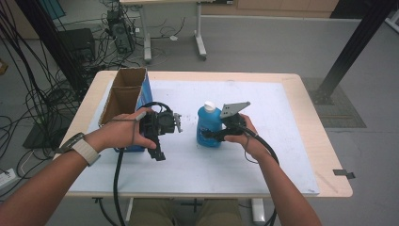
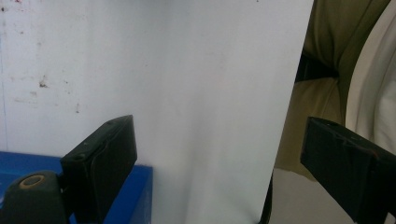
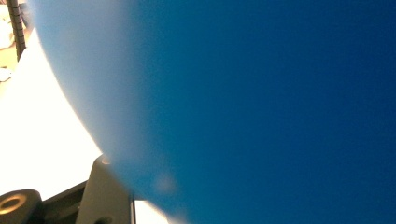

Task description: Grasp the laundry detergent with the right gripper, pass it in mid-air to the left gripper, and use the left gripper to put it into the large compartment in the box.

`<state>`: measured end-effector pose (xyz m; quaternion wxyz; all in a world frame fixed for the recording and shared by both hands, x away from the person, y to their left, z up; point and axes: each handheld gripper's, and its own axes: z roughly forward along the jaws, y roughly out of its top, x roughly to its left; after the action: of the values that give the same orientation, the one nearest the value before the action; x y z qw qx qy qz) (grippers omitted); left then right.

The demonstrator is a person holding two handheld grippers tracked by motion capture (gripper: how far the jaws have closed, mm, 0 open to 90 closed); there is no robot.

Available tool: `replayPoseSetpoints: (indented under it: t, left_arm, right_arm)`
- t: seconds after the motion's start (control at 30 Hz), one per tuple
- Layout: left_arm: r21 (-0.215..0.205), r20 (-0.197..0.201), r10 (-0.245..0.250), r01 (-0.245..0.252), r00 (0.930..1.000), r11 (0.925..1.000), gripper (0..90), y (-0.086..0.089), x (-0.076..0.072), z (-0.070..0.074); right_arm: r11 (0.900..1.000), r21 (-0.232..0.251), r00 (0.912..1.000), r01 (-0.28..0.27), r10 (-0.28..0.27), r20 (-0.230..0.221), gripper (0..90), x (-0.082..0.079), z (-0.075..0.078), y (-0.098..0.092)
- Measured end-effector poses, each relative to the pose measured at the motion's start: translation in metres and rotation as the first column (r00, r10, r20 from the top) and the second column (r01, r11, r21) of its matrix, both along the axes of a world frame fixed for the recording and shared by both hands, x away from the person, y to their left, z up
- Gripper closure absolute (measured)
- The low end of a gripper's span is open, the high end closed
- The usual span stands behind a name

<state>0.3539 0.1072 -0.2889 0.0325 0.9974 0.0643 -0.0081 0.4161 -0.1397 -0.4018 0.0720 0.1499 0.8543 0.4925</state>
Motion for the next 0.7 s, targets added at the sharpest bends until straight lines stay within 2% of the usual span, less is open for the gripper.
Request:
replayPoseSetpoints:
  t: [0.7]
  left_arm:
    - [-0.002, 0.003, 0.001, -0.001, 1.0, 1.0, 11.1, -0.0003, 0.0002, -0.0002]
  right_arm:
    - [1.0, 0.001, 1.0, 0.002, -0.002, -0.002, 43.0, 0.0, -0.0001, 0.0001]
